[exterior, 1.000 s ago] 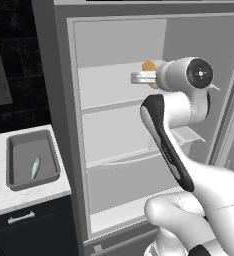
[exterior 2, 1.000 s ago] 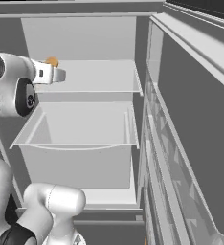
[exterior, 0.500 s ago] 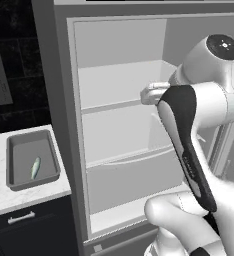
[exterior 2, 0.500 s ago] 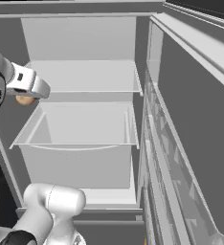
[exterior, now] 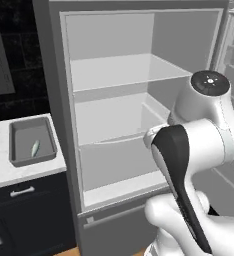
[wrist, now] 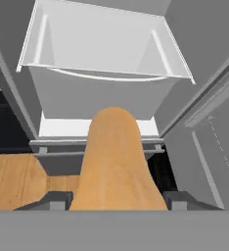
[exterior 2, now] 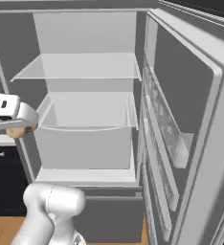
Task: Place one squash and one fish in each tupperware on the nearby counter, to pack two identical lunches.
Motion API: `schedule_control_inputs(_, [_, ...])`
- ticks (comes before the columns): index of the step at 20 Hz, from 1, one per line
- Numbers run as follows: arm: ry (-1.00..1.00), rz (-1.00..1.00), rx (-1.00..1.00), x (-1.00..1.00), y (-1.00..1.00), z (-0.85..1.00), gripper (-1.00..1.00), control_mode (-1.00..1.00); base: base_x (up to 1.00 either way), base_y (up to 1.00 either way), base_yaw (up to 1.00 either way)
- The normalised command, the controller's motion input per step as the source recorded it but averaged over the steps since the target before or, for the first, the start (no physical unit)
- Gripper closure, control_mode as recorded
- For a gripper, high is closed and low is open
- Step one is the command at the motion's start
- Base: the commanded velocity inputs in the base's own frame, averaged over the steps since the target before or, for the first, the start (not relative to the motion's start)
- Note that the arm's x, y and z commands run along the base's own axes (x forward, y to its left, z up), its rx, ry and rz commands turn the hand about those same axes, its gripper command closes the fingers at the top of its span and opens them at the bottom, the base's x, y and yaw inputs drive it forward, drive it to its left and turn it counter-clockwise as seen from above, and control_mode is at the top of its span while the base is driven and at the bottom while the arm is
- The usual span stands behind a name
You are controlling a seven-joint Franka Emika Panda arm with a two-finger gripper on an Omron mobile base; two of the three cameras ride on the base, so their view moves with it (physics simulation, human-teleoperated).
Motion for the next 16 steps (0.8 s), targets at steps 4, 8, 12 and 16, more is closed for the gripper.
schedule_control_inputs(4, [0.0,0.0,0.0,0.0,0.0,0.0,1.0,1.0,-0.91,0.84,0.0])
schedule_control_inputs(8, [0.0,0.0,0.0,0.0,0.0,0.0,1.0,1.0,-0.11,1.0,0.0])
schedule_control_inputs(12, [0.0,0.0,0.0,0.0,0.0,0.0,1.0,1.0,0.04,1.0,0.0])
schedule_control_inputs(16, [0.0,0.0,0.0,0.0,0.0,0.0,1.0,1.0,0.74,1.0,0.0])
